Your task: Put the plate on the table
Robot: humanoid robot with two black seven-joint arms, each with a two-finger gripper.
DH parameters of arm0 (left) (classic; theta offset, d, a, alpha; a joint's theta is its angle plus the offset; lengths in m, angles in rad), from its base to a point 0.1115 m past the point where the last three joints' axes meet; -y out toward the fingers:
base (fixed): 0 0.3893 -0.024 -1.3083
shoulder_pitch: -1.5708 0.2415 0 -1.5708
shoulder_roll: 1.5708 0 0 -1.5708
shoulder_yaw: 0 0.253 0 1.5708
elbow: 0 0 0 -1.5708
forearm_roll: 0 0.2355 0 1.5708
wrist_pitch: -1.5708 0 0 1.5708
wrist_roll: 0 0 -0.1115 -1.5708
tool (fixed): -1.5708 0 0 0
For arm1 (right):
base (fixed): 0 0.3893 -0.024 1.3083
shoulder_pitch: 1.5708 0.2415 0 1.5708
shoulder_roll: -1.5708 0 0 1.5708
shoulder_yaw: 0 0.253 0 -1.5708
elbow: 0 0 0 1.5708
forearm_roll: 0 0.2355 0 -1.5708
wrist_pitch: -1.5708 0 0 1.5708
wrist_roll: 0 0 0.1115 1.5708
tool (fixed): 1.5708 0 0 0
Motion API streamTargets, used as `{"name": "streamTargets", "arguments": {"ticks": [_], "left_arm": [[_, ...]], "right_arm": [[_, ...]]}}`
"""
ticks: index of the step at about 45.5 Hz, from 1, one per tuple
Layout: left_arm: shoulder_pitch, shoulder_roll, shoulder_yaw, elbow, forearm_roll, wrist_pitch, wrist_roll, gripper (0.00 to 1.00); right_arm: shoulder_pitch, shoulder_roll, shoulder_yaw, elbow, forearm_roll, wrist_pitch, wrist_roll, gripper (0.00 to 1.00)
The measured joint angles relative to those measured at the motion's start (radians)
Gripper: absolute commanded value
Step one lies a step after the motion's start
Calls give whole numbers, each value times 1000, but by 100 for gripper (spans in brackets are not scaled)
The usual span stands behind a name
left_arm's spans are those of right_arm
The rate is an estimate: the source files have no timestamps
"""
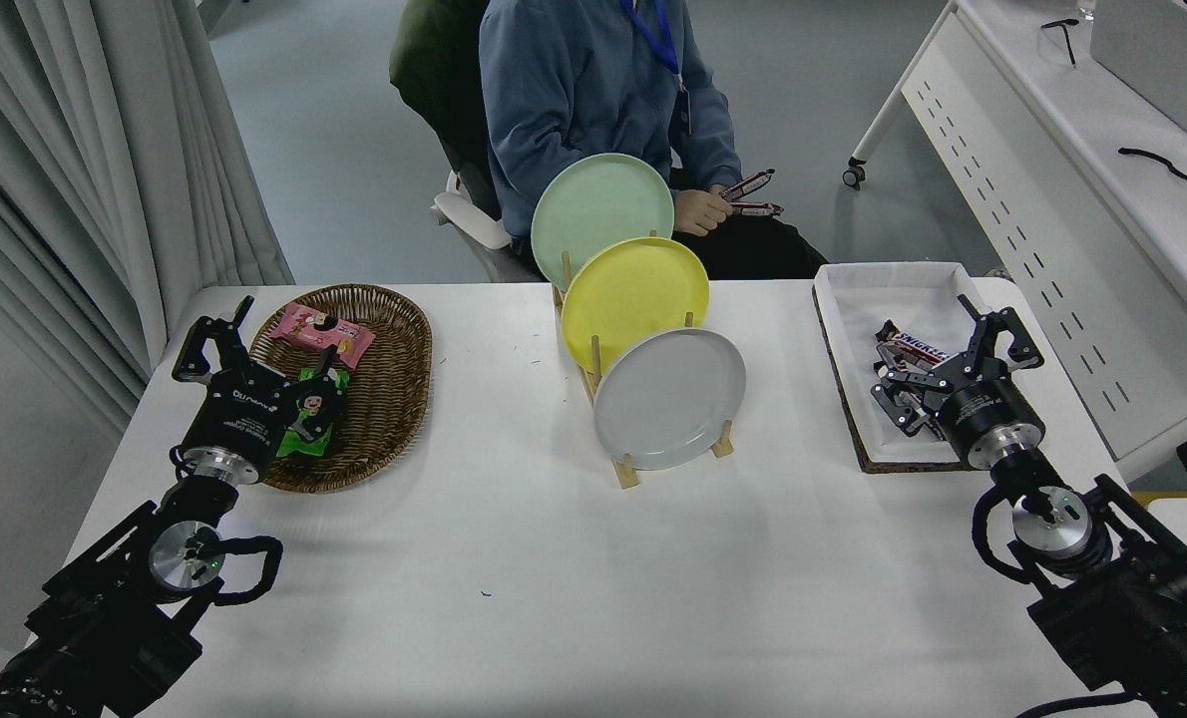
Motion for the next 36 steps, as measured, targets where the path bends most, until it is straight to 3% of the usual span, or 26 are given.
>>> {"name": "streamTargets", "arguments": {"ticks": [36], "left_arm": [[0,0,2,0,0,-1,2,100]], "right_arm": [[-5,0,-3,-3,0,0,0,100]]}}
